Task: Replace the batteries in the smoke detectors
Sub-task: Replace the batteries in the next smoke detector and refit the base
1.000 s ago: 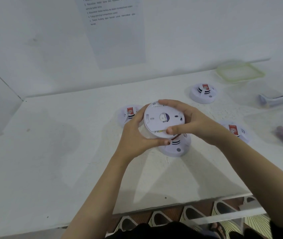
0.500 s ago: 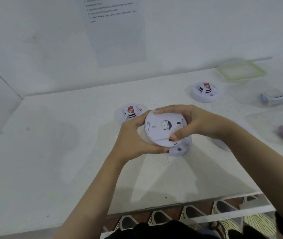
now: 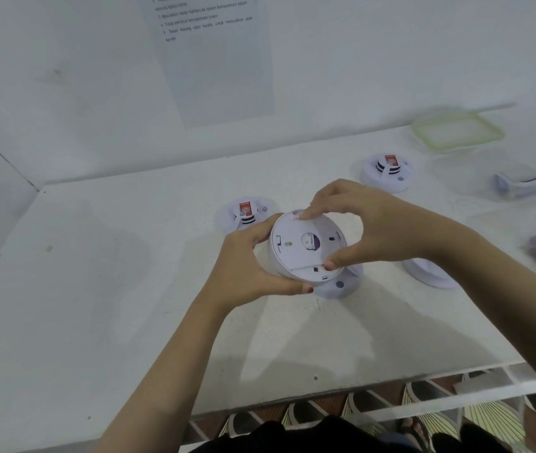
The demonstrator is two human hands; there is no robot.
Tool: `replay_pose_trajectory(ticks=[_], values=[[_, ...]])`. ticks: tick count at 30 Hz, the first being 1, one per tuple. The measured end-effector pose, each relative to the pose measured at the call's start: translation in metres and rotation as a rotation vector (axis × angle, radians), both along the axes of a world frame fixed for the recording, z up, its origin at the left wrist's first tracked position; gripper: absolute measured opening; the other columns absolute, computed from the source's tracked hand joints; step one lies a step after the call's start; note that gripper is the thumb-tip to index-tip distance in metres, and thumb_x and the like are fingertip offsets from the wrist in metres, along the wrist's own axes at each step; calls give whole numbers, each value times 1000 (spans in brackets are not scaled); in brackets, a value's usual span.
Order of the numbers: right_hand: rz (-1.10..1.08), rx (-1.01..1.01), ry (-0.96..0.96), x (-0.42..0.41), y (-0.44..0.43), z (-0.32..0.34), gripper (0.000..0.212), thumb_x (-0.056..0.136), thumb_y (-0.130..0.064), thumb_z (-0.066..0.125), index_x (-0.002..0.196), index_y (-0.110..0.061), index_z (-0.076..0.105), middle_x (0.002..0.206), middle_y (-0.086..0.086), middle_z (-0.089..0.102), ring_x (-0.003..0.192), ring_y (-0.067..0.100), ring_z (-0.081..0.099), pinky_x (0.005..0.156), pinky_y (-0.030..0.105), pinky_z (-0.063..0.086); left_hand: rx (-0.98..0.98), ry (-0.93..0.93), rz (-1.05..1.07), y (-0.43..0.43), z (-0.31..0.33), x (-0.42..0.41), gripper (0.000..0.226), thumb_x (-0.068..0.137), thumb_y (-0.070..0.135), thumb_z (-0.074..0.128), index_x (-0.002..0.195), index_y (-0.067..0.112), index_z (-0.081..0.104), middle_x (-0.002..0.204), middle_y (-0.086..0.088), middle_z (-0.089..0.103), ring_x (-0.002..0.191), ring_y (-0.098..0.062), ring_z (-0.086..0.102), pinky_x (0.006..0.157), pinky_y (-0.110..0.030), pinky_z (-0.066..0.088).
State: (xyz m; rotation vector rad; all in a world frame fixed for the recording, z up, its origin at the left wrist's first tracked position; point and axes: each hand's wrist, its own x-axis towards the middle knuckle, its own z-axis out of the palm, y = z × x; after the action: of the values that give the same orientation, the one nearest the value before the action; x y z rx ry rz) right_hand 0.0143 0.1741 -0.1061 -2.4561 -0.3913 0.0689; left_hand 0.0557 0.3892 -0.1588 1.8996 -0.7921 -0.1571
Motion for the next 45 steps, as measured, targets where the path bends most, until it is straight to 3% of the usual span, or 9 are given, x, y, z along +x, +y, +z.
replay_pose_trajectory(ticks=[7,10,14,20,25,31,36,40,45], values=[[74,-322,-229,-4,11,3,61,62,-46,62,114,-13,61,106,0,56,85,17,53,71,26,44,47,-6,-27,-3,2,8,82,52,22,91,128,26,60,108,17,70,105,-1,63,86,-9,45],[93,-263,-239,1,7,6,58,59,-42,60,108,-11,61,98,3,62,89,20,57,76,34,47,54,-5,-43,-2,3,13,77,51,22,92,123,20,64,104,16,71,100,-2,65,83,-10,46],[-27,11,-166,10,-9,4,57,59,-34,66,114,-22,58,106,-11,60,98,1,55,83,10,40,43,-21,-1,0,3,15,79,48,35,92,121,26,64,106,19,70,101,0,65,83,-8,45],[-265,-93,-17,28,-53,-20,53,69,-19,71,120,-24,55,109,-3,58,98,12,55,87,31,47,-14,-28,60,4,3,16,85,49,21,94,127,21,60,117,23,65,113,1,59,89,-9,44],[-276,-207,146,26,-68,-41,55,77,-20,72,127,-25,52,122,-3,54,107,12,50,90,26,39,-33,-47,70,-1,6,13,85,49,25,92,127,21,60,116,30,62,113,3,58,90,-8,43],[-263,616,137,-7,-34,-27,19,91,-15,58,108,-24,56,102,3,71,93,17,69,83,28,50,-68,-105,87,-17,7,7,86,51,16,93,128,18,57,116,33,61,114,8,55,90,-5,41],[-245,593,13,-27,-18,-26,21,93,-10,54,107,-26,54,97,4,72,85,26,70,78,52,55,-48,-152,74,-36,3,-1,91,53,20,95,133,14,53,123,14,62,117,0,56,94,-9,40],[-349,486,-141,-38,-25,-28,30,90,-5,55,102,-33,55,97,-7,69,80,8,70,71,23,56,-35,-142,77,-56,3,-6,95,52,21,95,135,14,48,129,13,58,121,-1,54,95,-12,43],[-393,402,-207,-48,-41,-24,36,87,-6,54,104,-37,49,95,-10,69,78,2,68,67,19,55,-47,-82,7,-84,8,-13,97,51,10,94,130,22,38,125,21,49,115,5,51,80,-5,45]])
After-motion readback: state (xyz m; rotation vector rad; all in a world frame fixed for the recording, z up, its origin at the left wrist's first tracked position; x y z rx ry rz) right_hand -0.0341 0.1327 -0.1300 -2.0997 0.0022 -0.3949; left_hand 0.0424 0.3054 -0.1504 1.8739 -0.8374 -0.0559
